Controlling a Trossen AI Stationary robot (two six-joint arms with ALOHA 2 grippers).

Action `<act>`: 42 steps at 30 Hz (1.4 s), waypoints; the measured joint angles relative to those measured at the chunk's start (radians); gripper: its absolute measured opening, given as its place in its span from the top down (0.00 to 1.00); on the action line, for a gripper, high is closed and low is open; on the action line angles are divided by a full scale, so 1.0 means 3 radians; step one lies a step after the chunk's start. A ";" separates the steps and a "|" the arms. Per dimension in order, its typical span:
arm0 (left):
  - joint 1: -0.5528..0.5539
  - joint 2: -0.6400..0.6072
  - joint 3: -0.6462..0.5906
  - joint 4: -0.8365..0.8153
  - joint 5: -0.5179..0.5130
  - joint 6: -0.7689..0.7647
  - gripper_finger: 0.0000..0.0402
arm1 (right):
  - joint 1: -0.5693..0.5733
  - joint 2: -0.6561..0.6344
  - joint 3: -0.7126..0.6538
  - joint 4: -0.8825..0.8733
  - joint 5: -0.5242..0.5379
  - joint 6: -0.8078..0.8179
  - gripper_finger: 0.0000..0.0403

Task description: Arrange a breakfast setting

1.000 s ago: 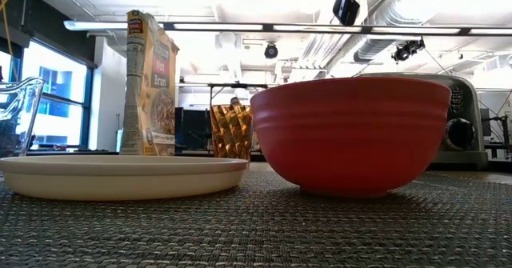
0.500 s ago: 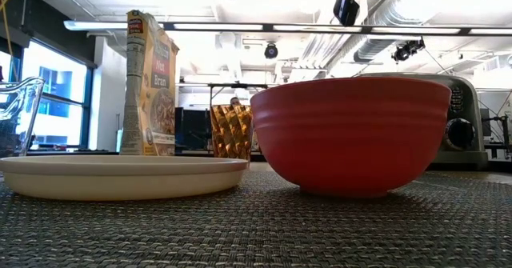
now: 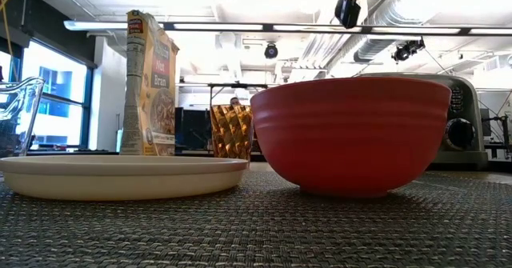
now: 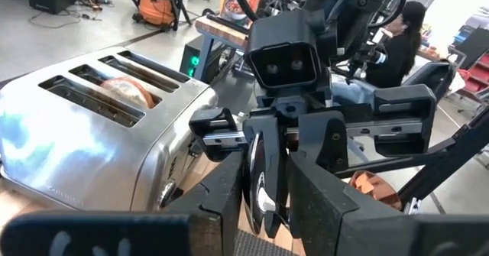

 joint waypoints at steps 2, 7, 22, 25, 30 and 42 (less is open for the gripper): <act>0.0000 0.0000 0.0000 0.0002 0.0000 0.0000 0.76 | 0.0000 -0.0006 0.0000 -0.0008 0.0000 0.0000 1.00; 0.0000 -0.0003 0.0000 0.0005 0.0001 -0.0056 0.76 | 0.0000 -0.0078 0.0000 -0.0081 0.0001 -0.0001 1.00; 0.0046 -0.0152 -0.0001 -0.0021 0.0001 0.0012 0.76 | 0.0014 -0.0551 0.0000 -0.0842 0.0176 0.0079 1.00; 0.0046 -0.0169 -0.0001 -0.0017 0.0001 0.0065 0.76 | 0.0097 -0.0689 0.0000 -0.0994 0.0258 0.0081 1.00; 0.0046 -0.0169 -0.0001 -0.0028 0.0001 0.0066 0.76 | 0.0348 -0.0900 0.0000 -0.1254 0.0543 0.0101 1.00; 0.0046 -0.0169 -0.0001 -0.0052 0.0000 0.0066 0.76 | 0.1187 -0.1032 0.0000 -0.1878 0.1724 0.0737 1.00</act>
